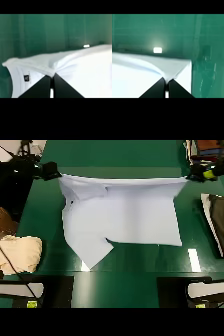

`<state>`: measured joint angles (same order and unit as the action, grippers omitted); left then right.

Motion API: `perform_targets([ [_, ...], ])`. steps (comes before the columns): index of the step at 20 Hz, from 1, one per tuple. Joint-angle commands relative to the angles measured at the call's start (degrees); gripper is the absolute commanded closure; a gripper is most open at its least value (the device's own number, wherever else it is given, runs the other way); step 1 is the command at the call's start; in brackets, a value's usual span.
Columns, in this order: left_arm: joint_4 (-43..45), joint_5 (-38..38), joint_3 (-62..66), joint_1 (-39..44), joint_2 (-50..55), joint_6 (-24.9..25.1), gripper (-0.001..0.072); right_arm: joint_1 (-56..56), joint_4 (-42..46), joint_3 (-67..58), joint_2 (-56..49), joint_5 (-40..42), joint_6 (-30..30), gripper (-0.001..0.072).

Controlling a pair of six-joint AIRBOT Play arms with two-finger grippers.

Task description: Fold the shirts.

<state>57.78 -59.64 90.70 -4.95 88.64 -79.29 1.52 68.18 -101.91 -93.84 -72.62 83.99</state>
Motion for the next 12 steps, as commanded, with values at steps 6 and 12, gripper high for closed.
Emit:
perform_targets([
  [6,-1.5,1.4,-0.5,-0.1,5.2,2.6,0.0683,-0.9,-1.6,-9.9,-9.0,2.3,-0.1,0.0692],
  [12,0.6,-3.4,-5.2,0.1,5.3,4.8,0.0683,-1.2,3.5,0.3,-8.8,-1.4,0.0,0.0692],
])
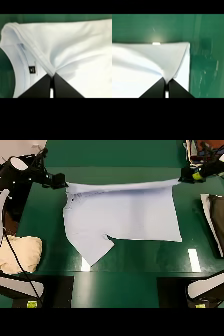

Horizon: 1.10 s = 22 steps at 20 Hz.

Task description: Fold the shirts.

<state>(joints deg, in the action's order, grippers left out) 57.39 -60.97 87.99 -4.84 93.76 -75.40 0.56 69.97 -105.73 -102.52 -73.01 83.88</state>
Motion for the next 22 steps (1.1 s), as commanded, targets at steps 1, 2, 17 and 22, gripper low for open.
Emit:
perform_targets([
  [1,1.0,-1.3,-4.2,0.0,0.2,0.9,0.0683,-0.8,1.6,6.2,-0.2,-0.3,0.1,0.0692],
  [2,1.0,-0.5,-6.1,0.0,0.2,0.9,0.0684,-1.1,1.7,7.8,-0.2,0.4,0.1,0.0692],
  [17,12.7,-9.6,-32.8,-1.0,-22.8,-5.9,0.0222,2.5,1.6,32.2,20.8,-4.9,0.0,0.0261],
  [22,5.2,-8.4,-54.7,-1.0,-37.4,-8.7,0.0222,2.9,-0.2,42.1,32.3,-0.8,0.0,0.0261],
])
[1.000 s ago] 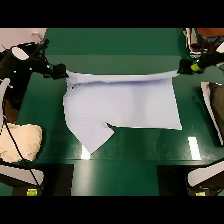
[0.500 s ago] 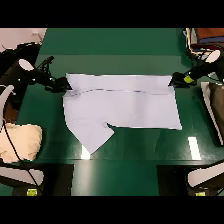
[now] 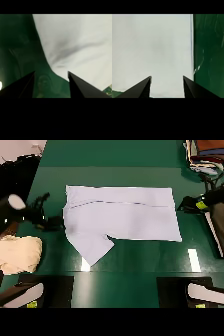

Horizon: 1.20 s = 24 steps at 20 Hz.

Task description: Fold the shirts.

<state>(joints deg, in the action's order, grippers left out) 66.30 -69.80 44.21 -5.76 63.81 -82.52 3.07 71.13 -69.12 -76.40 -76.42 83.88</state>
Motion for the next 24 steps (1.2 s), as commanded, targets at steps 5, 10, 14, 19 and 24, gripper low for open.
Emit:
perform_targets([
  [5,-14.2,8.5,-20.8,0.0,-9.2,0.1,0.0222,0.3,-4.1,7.9,12.5,6.0,0.0,0.0261],
  [10,-22.8,16.8,-22.5,2.1,-9.1,5.1,0.0223,0.3,-4.2,7.9,14.9,6.0,0.0,0.0261],
  [14,-24.0,22.5,-22.1,11.0,-9.1,4.8,0.0599,0.3,-5.1,7.9,15.8,5.7,0.0,0.0261],
  [19,-19.8,14.1,-14.7,11.1,-9.3,4.8,0.0684,5.2,-5.0,9.6,16.5,-0.6,0.0,0.0261],
  [24,-17.2,8.9,-8.9,11.1,-9.9,4.8,0.0683,18.4,-5.1,23.3,16.2,-2.6,0.0,0.0257],
])
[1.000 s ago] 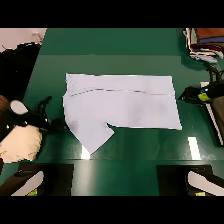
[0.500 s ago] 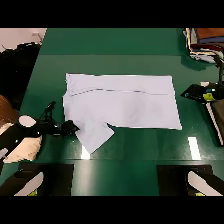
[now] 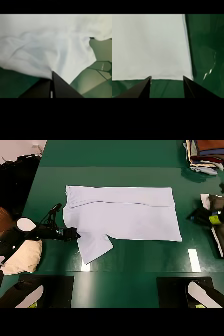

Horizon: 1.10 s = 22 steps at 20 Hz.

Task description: Fold the shirts.

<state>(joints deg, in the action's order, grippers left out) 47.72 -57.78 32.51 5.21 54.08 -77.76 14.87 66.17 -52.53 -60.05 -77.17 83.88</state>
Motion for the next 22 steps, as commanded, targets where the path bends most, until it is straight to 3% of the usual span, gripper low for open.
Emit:
perform_targets([
  [1,1.4,-3.0,2.8,0.2,-0.2,0.0,0.0684,9.2,-0.3,9.4,-0.9,-1.7,0.0,0.0257],
  [5,1.4,-0.9,2.8,0.2,-0.2,0.0,0.0683,13.9,-5.9,17.3,-5.5,0.3,-3.5,0.026],
  [10,1.4,0.3,2.8,0.2,-0.2,0.0,0.0683,7.3,-13.5,18.7,-9.2,8.4,-5.1,0.0277],
  [15,7.5,-2.4,3.2,0.2,-0.2,-0.5,0.0685,0.2,-12.2,14.3,-9.1,9.9,-5.5,0.0661],
  [16,9.1,-4.2,3.5,0.2,-0.5,-1.4,0.0685,-0.9,-10.4,13.2,-9.1,8.8,-5.5,0.0691],
  [22,18.3,-15.7,3.6,0.2,-12.7,-7.4,0.0685,-5.6,-1.9,11.0,-1.1,0.3,-5.3,0.0691],
])
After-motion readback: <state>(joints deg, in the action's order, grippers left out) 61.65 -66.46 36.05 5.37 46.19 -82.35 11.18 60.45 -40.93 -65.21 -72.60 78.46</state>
